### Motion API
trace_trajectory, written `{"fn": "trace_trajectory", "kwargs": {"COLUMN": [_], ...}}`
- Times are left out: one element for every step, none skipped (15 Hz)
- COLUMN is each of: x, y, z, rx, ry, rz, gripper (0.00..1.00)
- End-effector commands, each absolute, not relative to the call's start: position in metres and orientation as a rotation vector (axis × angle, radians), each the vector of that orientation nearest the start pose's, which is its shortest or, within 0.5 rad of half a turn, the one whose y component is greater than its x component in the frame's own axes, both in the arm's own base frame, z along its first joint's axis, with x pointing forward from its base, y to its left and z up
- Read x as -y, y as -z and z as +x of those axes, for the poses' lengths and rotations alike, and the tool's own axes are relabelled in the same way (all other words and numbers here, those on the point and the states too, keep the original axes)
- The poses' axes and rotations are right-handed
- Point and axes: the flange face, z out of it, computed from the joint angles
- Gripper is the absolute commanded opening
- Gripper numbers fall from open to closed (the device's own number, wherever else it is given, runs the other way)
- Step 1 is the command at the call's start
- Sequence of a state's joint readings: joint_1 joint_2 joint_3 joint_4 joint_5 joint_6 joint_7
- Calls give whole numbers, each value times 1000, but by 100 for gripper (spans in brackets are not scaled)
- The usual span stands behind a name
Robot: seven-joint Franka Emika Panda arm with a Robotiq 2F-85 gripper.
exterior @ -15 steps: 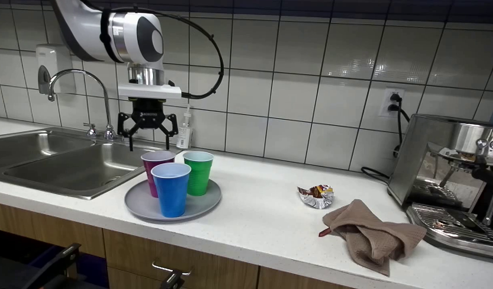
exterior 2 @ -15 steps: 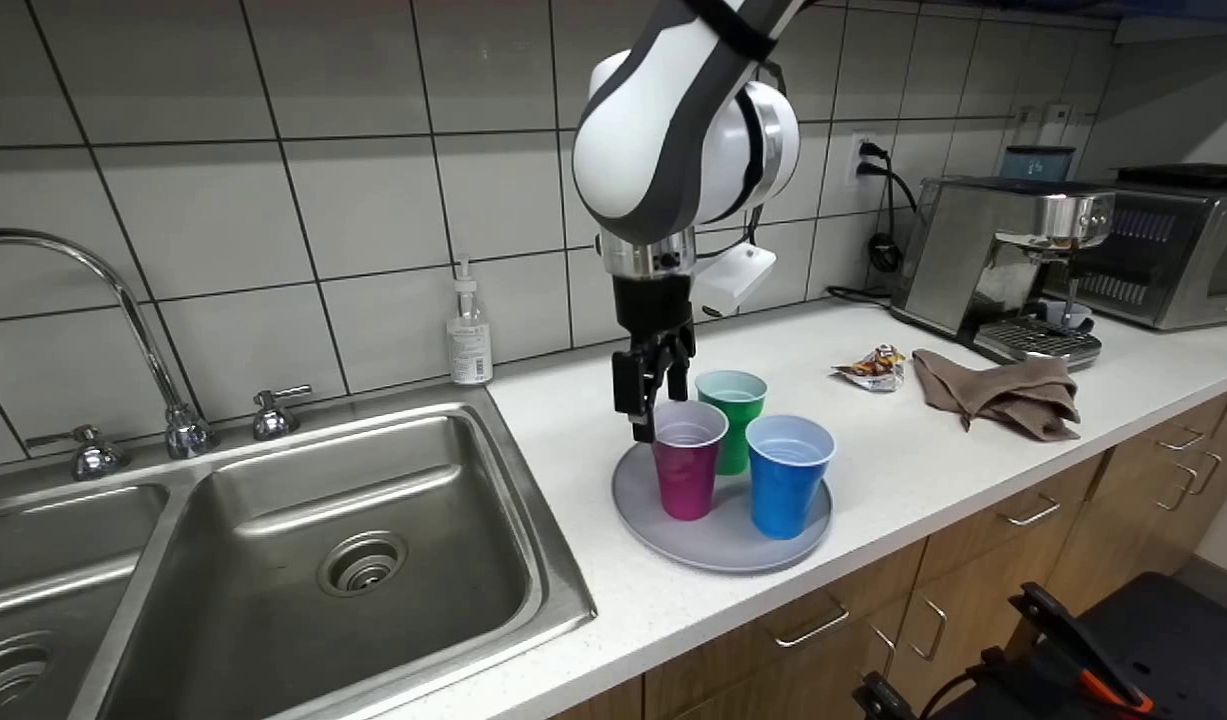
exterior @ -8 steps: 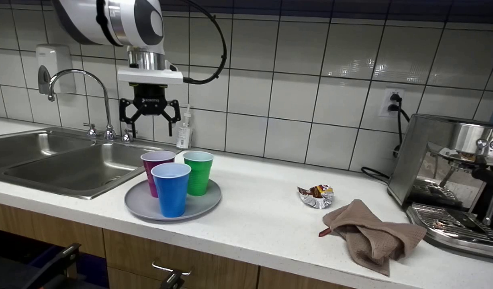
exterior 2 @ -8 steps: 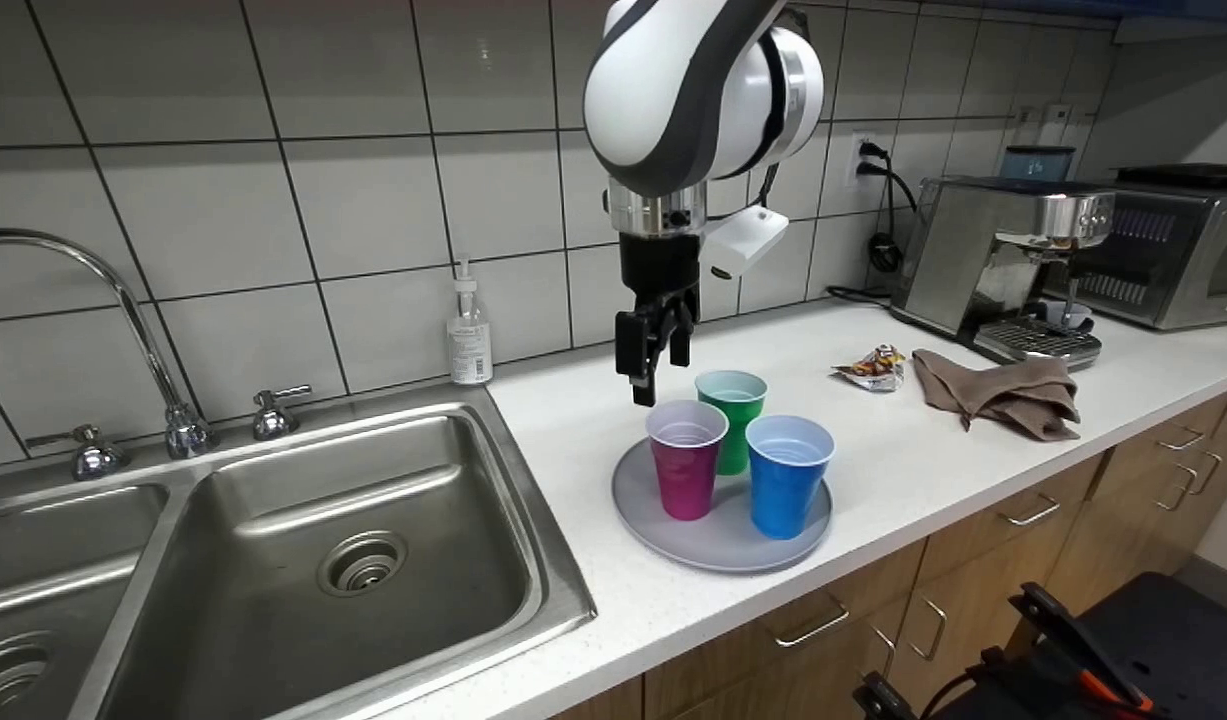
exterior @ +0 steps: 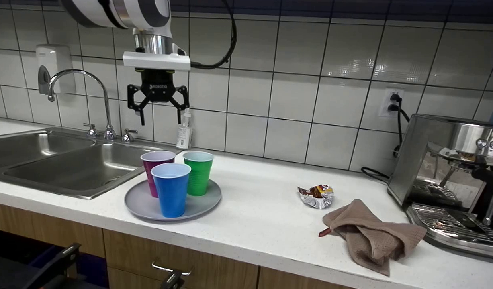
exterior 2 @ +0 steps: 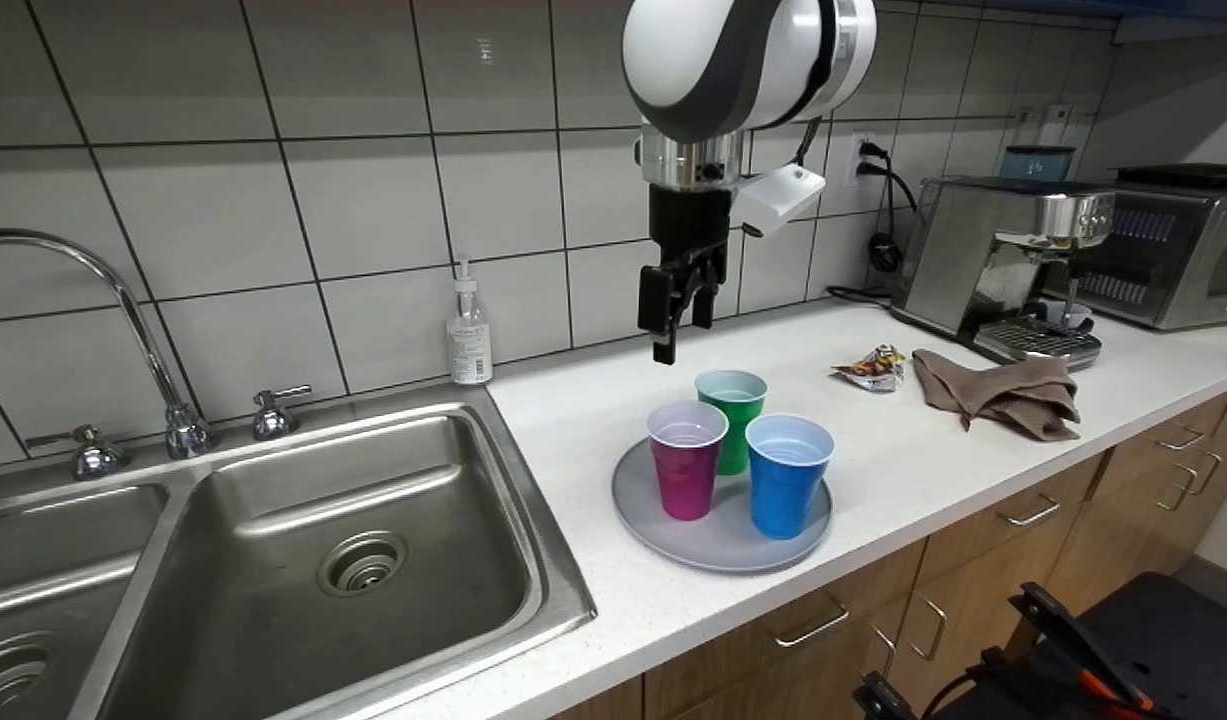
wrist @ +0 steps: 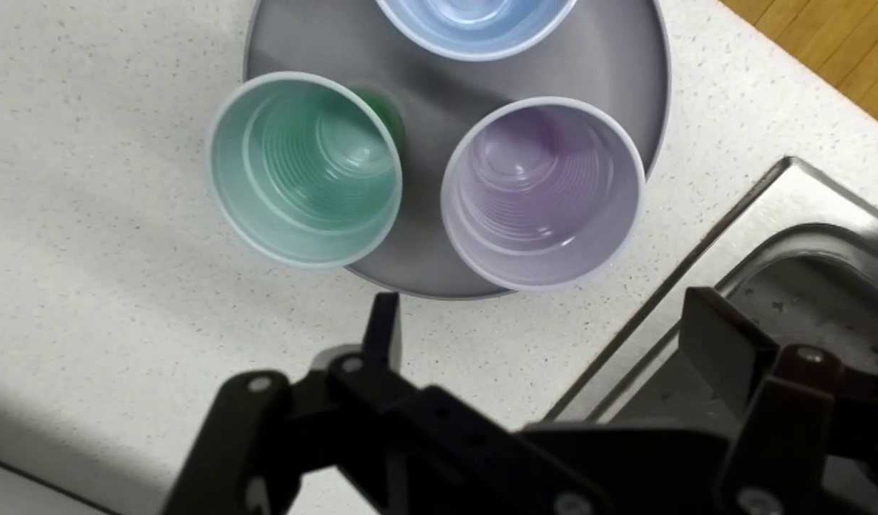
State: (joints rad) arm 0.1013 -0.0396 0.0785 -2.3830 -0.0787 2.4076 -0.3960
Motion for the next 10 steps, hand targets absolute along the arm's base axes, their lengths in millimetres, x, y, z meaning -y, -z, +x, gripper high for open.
{"fn": "trace_trajectory", "kwargs": {"x": [-84,-79,-77,-75,-75,-75,-75,-75,-75,-75], "y": [-346,-348,-349,-350,-350,-349,-349,-349,-349,-349], "z": [490,490,490,489,489,489,489,489,488,488], "rx": [982,969,961,957,956,956,956,956,956,956], "ry": [100,108,111,112,111,110,109,108,107,107], "rz": [-3051,-3057,-3060,-3061,-3061,-3061,-3061,-3061,-3061,-3061], "gripper": [100,100,100,100,100,100,100,100,100,100]}}
